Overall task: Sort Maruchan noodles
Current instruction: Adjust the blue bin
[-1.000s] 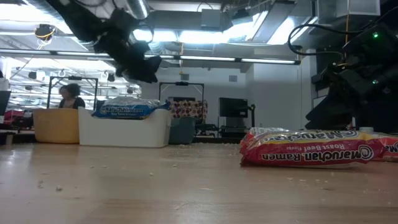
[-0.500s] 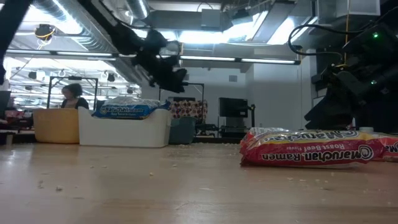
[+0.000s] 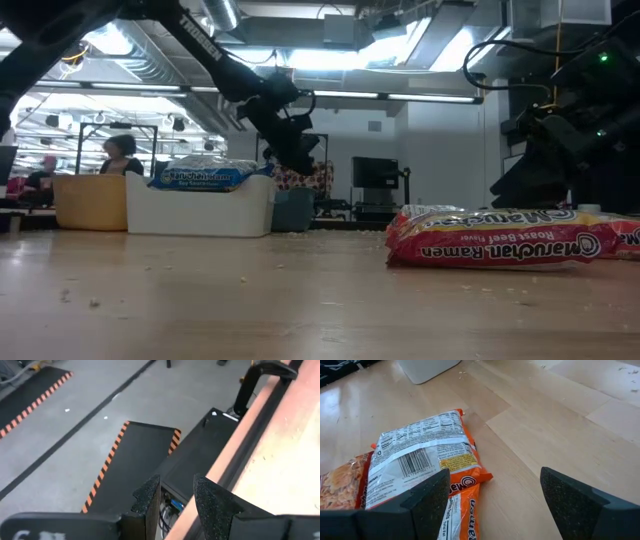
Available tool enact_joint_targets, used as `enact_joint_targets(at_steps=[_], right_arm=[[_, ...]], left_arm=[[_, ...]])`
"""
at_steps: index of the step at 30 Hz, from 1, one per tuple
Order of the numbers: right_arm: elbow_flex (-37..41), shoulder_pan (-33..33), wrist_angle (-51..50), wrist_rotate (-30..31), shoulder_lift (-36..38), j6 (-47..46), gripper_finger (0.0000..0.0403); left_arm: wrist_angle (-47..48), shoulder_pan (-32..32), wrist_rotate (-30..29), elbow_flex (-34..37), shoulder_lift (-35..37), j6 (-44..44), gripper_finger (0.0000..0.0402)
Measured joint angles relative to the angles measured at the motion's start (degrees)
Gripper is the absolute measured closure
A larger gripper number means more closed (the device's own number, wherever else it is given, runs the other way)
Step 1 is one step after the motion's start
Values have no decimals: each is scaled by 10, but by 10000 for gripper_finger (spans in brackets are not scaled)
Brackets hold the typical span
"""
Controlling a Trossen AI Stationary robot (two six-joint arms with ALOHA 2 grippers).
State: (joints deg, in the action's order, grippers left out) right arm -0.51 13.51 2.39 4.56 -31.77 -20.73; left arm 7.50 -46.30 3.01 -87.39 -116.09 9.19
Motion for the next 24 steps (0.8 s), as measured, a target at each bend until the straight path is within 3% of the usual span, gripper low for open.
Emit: enact_joint_targets(at_steps=[24], right_arm=[[0,0,1,5,0,-4,107]], left_arm=[[120,10,43,8,0,6,290]])
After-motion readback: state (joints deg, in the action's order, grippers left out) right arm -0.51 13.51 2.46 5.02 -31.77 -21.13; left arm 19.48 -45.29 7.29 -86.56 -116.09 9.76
